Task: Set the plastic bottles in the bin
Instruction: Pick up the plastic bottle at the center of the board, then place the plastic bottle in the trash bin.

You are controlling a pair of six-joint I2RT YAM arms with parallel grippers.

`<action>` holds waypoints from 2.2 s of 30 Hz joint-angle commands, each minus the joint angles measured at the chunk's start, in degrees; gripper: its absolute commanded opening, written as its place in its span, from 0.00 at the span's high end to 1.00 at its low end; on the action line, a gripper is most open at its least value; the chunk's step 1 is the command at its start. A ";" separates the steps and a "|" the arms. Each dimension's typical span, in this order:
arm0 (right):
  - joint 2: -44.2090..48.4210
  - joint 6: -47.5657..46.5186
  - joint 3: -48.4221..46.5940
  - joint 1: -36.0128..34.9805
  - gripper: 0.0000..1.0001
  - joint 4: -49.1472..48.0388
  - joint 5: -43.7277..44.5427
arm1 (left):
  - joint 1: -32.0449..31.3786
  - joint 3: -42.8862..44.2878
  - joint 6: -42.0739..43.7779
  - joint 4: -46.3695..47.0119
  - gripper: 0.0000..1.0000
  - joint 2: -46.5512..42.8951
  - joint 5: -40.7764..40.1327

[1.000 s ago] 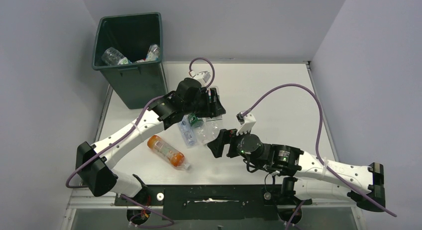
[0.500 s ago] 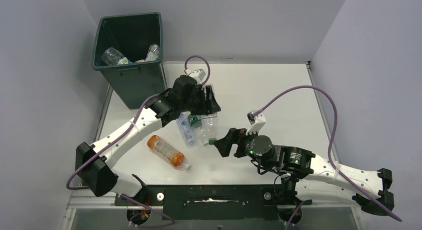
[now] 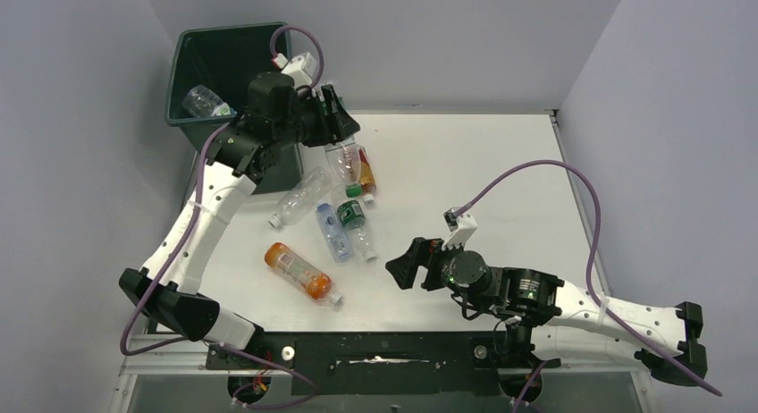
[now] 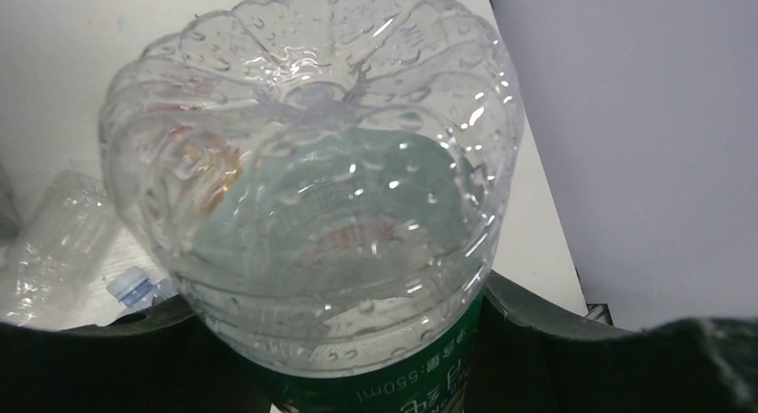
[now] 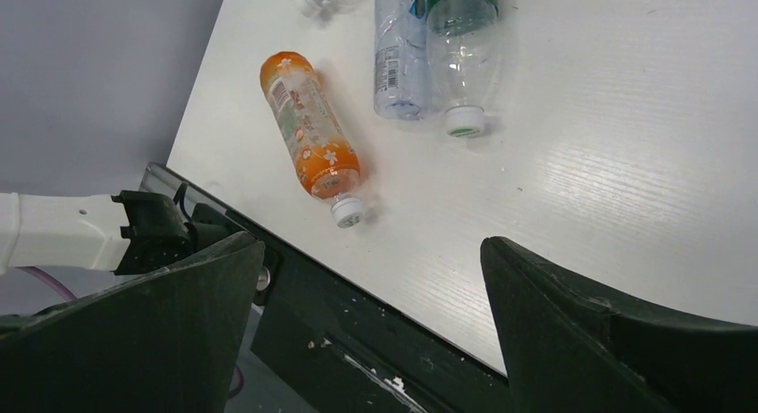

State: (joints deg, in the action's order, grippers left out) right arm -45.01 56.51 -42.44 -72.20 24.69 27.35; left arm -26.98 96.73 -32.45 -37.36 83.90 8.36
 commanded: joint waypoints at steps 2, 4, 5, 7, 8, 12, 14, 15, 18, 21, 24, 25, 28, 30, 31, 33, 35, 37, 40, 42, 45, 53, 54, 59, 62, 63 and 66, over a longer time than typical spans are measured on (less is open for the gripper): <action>-0.80 1.67 -0.05 -0.69 0.02 -2.09 0.48 | 4.16 10.87 4.20 -4.04 0.66 2.74 2.63; -1.28 1.95 0.03 -0.72 0.02 -2.02 0.21 | 6.47 14.51 4.87 -4.97 0.66 3.82 3.85; -1.41 2.07 0.06 -0.74 0.02 -2.01 0.15 | 7.77 16.31 4.96 -5.34 0.66 4.27 4.45; -1.76 2.43 0.24 -0.68 0.02 -2.00 -0.06 | 10.50 19.48 5.03 -5.88 0.66 5.20 6.12; -2.03 2.60 0.32 -0.74 0.02 -2.01 -0.18 | 11.91 20.92 4.96 -5.88 0.65 5.56 7.06; -2.82 3.37 0.72 -0.78 0.02 -2.22 -0.76 | 17.80 25.38 3.92 -4.86 0.65 7.01 10.86; -3.18 3.79 1.00 -0.83 0.02 -2.59 -1.09 | 20.40 26.82 2.94 -3.41 0.65 7.51 12.22; -3.37 3.95 1.16 -0.86 0.02 -2.69 -1.23 | 21.52 27.30 2.42 -2.54 0.65 7.65 13.00; -4.04 4.52 1.05 -1.04 0.02 -2.80 -1.87 | 25.00 29.29 0.85 -0.63 0.65 9.06 14.99; -4.91 5.20 0.31 -1.47 0.02 -1.89 -2.29 | 27.55 31.22 -0.92 1.89 0.65 10.73 17.06; -5.68 5.89 -0.09 -2.17 0.02 -0.88 -2.39 | 30.78 30.72 -4.33 7.27 0.65 11.11 19.43; -5.94 6.09 -0.04 -2.38 0.02 -0.79 -2.47 | 32.07 30.56 -6.13 9.04 0.65 11.21 20.37; -6.71 6.41 -0.21 -2.41 0.02 -0.93 -2.90 | 35.80 30.39 -9.57 13.66 0.65 11.99 21.98; -7.62 6.25 -0.70 -2.50 0.02 -1.13 -3.08 | 37.79 29.33 -11.10 16.80 0.65 12.39 22.23; -8.16 6.18 -1.05 -2.50 0.02 -1.06 -3.16 | 38.61 28.40 -11.77 18.73 0.65 12.60 22.45; -9.35 6.00 -1.77 -2.47 0.02 -1.17 -3.39 | 40.02 26.68 -12.40 21.54 0.65 12.97 22.22; -10.51 5.89 -2.39 -2.50 0.02 -1.30 -3.57 | 40.67 25.81 -11.47 22.33 0.64 13.96 21.49; -11.31 5.89 -2.59 -2.49 0.02 -1.94 -3.90 | 40.78 25.70 -9.81 21.68 0.61 15.36 20.93; -12.37 5.97 -2.56 -2.54 0.02 -3.02 -4.36 | 40.86 25.95 -7.02 18.82 0.43 17.41 20.79; -12.91 6.04 -2.56 -2.57 0.02 -3.46 -4.56 | 40.80 26.33 -5.07 15.68 0.30 18.28 19.52; -13.70 6.00 -2.80 -2.58 0.02 -3.89 -4.76 | 40.86 28.34 -1.42 9.74 0.21 19.34 16.20; -15.88 5.37 -4.53 -2.59 0.02 -3.56 -4.36 | 41.22 31.50 3.82 3.10 0.18 18.87 12.96; -16.01 5.21 -4.91 -2.59 0.02 -3.31 -4.11 | 41.22 31.19 4.20 3.35 0.18 18.22 12.97; -18.47 4.46 -9.29 0.07 0.02 1.77 -3.62 | 41.21 32.88 6.38 0.52 0.17 16.76 10.27; -20.87 3.20 -11.74 3.60 0.01 4.17 -5.74 | 41.22 30.60 5.78 0.98 0.17 14.51 11.23; -21.49 2.64 -12.12 4.88 0.00 4.23 -6.65 | 41.22 29.15 5.41 1.65 0.17 12.93 11.79; -23.42 0.73 -12.85 7.60 0.03 3.95 -8.29 | 40.78 25.37 4.70 3.11 0.17 9.17 12.71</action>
State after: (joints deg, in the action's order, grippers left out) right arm -66.65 60.14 -52.66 -67.46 27.53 20.82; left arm 13.93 124.42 -28.01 -37.17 100.60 19.92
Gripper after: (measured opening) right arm 0.982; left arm 0.829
